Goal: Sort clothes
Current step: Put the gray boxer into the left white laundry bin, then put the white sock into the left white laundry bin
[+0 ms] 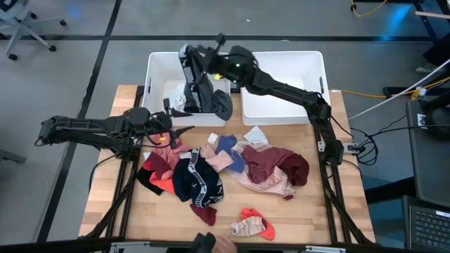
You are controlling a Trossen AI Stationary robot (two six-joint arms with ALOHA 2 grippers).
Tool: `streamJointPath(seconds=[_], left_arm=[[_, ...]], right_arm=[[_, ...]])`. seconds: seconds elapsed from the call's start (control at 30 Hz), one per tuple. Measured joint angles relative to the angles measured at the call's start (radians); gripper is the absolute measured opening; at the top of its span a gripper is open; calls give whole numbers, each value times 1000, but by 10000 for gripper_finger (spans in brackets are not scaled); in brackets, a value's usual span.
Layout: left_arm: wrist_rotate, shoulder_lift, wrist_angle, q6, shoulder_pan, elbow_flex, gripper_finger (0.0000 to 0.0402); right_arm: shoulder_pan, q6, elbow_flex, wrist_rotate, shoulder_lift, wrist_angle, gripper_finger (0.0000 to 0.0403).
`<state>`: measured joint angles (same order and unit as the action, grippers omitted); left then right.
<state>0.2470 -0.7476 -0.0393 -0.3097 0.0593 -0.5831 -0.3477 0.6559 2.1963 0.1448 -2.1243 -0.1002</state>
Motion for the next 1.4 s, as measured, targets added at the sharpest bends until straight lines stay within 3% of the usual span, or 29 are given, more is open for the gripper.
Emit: streamJointPath(seconds=[0.23,0.5,0.8,1.07,1.23,1.4], left_arm=[[63,17,50,-12,0,0,194],[82,27,61,-10,0,0,194],[82,27,78,-4,0,0,194],[82,28,108,9,0,0,194],[83,35,112,-44,-1,0,194],[83,69,143,-33,-1,0,194]], right_arm=[[0,-1,0,30,-3,270,14],[0,-101,0,48,-3,456,30],[0,-310,0,47,-2,574,135],[9,-312,0,88,12,652,235],[43,-311,0,80,60,684,260],[99,-308,0,114,122,720,258]])
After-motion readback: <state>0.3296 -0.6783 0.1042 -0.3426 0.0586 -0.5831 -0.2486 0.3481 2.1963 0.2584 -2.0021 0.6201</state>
